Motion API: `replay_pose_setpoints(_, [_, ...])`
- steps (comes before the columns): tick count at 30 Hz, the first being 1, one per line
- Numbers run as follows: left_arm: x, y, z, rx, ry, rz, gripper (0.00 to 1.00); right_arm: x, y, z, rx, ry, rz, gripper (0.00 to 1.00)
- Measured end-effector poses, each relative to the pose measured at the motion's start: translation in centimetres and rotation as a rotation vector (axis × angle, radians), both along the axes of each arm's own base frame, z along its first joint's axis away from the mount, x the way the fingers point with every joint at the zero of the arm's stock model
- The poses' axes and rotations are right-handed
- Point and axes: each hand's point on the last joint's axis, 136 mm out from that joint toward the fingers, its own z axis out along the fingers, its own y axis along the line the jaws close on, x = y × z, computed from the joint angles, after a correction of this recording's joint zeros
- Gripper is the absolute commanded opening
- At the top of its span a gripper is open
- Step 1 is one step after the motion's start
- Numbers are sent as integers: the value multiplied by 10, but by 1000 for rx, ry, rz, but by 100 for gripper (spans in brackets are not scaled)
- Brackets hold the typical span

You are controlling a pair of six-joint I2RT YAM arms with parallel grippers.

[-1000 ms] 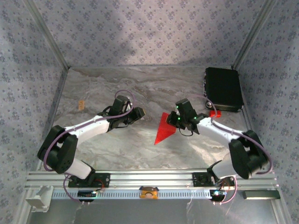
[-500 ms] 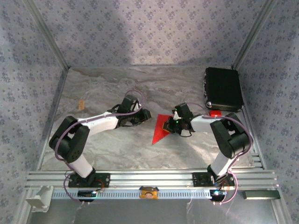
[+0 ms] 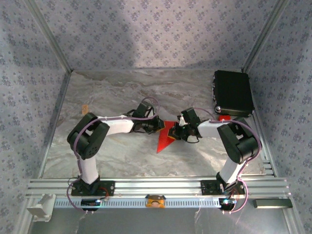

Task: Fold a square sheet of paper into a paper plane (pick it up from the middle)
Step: Rotate the paper at the center of the table.

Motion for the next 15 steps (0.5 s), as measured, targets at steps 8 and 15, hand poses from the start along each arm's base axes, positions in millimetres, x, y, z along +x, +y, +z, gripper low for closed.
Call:
replay_pose_setpoints(8, [-2,-3,-22,34,56,-5,11,-3,0,0,11,4,0,11])
replay_pose_setpoints(15, [-5,-2,-27,44,73,-8,8,-5,-12,17,5,-38,-45,35])
